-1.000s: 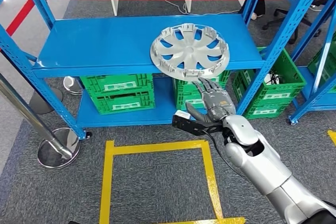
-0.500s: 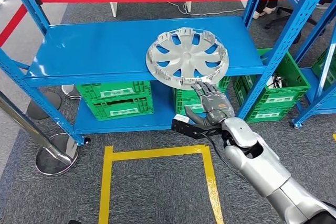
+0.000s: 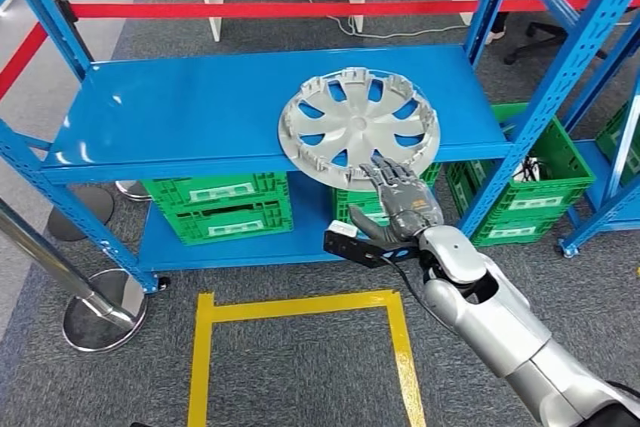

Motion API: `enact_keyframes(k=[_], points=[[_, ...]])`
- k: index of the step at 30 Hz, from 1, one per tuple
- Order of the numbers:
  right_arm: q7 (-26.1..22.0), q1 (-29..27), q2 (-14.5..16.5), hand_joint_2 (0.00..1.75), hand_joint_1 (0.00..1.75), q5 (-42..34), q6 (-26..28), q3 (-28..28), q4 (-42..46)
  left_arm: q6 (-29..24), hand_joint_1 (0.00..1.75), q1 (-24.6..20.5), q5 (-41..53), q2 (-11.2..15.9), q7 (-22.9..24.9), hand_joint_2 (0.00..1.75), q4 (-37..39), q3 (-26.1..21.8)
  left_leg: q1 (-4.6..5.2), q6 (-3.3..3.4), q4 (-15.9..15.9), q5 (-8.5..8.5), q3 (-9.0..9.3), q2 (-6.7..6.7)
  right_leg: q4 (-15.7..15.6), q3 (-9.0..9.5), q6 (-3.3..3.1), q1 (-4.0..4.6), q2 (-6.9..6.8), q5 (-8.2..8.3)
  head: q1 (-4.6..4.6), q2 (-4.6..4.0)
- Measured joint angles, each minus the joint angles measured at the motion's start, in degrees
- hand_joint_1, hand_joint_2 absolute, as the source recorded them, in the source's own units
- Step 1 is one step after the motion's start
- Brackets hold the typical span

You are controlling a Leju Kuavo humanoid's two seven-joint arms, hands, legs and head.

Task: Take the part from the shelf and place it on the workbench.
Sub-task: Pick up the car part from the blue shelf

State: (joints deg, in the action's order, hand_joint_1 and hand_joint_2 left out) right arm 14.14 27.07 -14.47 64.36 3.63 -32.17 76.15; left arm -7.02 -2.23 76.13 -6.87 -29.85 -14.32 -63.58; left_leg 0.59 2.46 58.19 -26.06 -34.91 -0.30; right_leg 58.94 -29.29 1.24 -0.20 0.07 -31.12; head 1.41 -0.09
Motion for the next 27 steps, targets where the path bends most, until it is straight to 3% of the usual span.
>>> enact_keyframes(k=[2, 5, 6, 7, 9, 11, 14, 16, 17, 19, 21, 22, 23, 25, 27], points=[[0.0, 0.3, 0.0, 0.0, 0.0, 0.0, 0.0, 0.0, 0.0, 0.0, 0.0, -0.2, 0.0, -0.1, 0.0, 0.0, 0.0, 0.0, -0.3, 0.36, -0.5, 0.23, 1.2, 0.05, 3.2, -1.66, 0.52, -0.09, -0.01, -1.43, 0.12, 0.0], [-0.1, 0.2, 0.0, 0.0, 0.0, -0.1, 0.0, 0.0, -0.1, 0.0, 0.0, -0.3, 0.0, -0.2, 0.0, 0.0, 0.0, 0.0, -0.39, 0.49, -0.5, -0.47, 1.91, 0.01, 12.9, -8.37, 1.19, -0.35, -0.02, -4.77, 0.21, 0.0], [-0.1, -0.1, 0.0, 0.0, 0.0, -0.1, 0.0, 0.0, -0.1, 0.0, 0.0, -0.2, 0.0, -0.2, 0.0, 0.0, 0.0, 0.0, -0.43, 0.43, -0.5, -0.81, 2.19, -0.04, 14.2, -10.05, 1.36, -0.44, -0.03, -4.83, 0.23, 0.0], [-0.1, -0.2, 0.0, 0.0, 0.0, -0.1, 0.0, 0.0, -0.1, 0.0, 0.0, -0.1, 0.0, -0.3, 0.0, 0.0, 0.0, 0.0, -0.49, 0.31, -0.5, -1.2, 2.6, -0.09, 13.6, -10.74, 1.47, -0.51, -0.04, -3.7, 0.24, 0.0], [-0.2, -0.4, 0.0, 0.0, 0.0, -0.1, 0.1, 0.1, -0.2, 0.0, 0.0, -0.1, 0.0, -0.3, 0.0, 0.0, 0.0, 0.0, -0.65, -0.11, -0.5, -2.2, 3.75, -0.13, 7.1, -9.56, 1.53, -0.65, -0.12, 1.66, 0.25, 0.0], [-0.2, -0.4, 0.0, 0.0, 0.0, -0.1, 0.1, 0.0, -0.3, 0.1, 0.0, -0.2, 0.0, -0.3, 0.0, 0.0, 0.0, 0.0, -0.66, -0.75, -0.4, -3.11, 4.52, -0.15, 1.2, -7.75, 1.11, -0.52, -0.24, 4.72, 0.22, 0.0], [-0.2, -0.5, 0.0, 0.0, 0.0, -0.1, 0.1, -0.1, -0.4, 0.2, 0.0, -0.4, 0.0, -0.3, 0.0, 0.0, 0.0, 0.0, -0.51, -1.7, 0.0, -3.66, 4.82, -0.11, -0.1, -6.65, -0.4, -0.36, -0.27, 4.75, 0.12, 0.0], [-0.3, -0.4, 0.0, 0.0, 0.0, -0.1, 0.1, -0.1, -0.4, 0.2, 0.0, -0.4, 0.0, -0.2, 0.0, 0.0, 0.0, 0.0, -0.56, -2.23, 2.1, -3.7, 4.23, -0.04, -0.5, -5.79, -1.15, -0.52, -0.24, 4.74, 0.04, 0.0], [-0.4, -0.2, 0.0, 0.0, 0.0, -0.1, 0.1, -0.1, -0.4, 0.2, 0.0, -0.5, 0.0, -0.2, -0.1, 0.0, 0.0, 0.0, -0.64, -2.53, 4.4, -4.14, 3.01, -0.01, -0.6, -5.28, -1.46, -0.61, -0.22, 4.55, 0.01, 0.0], [-0.5, 0.0, 0.0, 0.0, 0.0, -0.2, 0.1, -0.2, -0.4, 0.0, 0.0, -0.6, 0.0, -0.3, -0.1, 0.0, 0.0, 0.0, -0.79, -3.06, 11.2, -6.62, -1.09, 0.05, -0.7, -4.53, -1.86, -0.6, -0.21, 4.03, -0.08, 0.0], [-0.8, -0.2, 0.0, 0.0, 0.0, -0.5, 0.0, -0.4, -0.4, -0.5, 0.0, -0.6, -0.2, -0.3, 0.1, 0.0, 0.0, 0.0, -0.85, -3.28, 15.7, -8.78, -4.76, 0.05, -0.7, -3.85, -1.95, -0.56, -0.12, 3.43, -0.06, 0.0], [-1.0, -0.3, 0.0, 0.0, 0.0, -0.8, -0.1, -0.4, -0.4, -0.9, 0.0, -0.5, -0.3, -0.3, 0.2, 0.0, 0.0, 0.0, -0.85, -3.23, 15.4, -8.18, -5.44, 0.05, -0.7, -3.42, -1.94, -0.54, -0.04, 3.07, -0.07, 0.0], [-1.2, -0.4, 0.0, 0.0, 0.0, -1.3, -0.2, -0.4, -0.4, -1.3, 0.0, -0.5, -0.4, -0.3, 0.4, 0.0, 0.0, 0.0, -0.84, -3.07, 13.3, -6.23, -5.22, 0.05, -0.7, -2.91, -1.91, -0.51, 0.03, 2.7, -0.07, 0.0], [-1.7, -0.3, 0.0, 0.0, 0.0, -2.2, -0.6, -0.4, -0.4, -1.8, 0.0, -0.5, -0.7, -0.3, 0.8, 0.0, 0.0, 0.0, -0.69, -2.39, 6.5, -0.6, -3.42, 0.05, -0.7, -1.85, -1.68, -0.44, 0.09, 1.9, -0.04, 0.0], [-2.0, -0.3, 0.0, 0.87, 0.0, -3.0, -1.1, -0.4, -0.5, -1.9, 0.0, -0.5, -0.8, -0.4, 1.0, 0.0, 0.0, 0.0, -0.37, -1.69, 1.9, 1.45, -2.23, 0.05, -0.6, -1.53, -1.18, -0.3, 0.16, 1.26, -0.06, 0.0]])
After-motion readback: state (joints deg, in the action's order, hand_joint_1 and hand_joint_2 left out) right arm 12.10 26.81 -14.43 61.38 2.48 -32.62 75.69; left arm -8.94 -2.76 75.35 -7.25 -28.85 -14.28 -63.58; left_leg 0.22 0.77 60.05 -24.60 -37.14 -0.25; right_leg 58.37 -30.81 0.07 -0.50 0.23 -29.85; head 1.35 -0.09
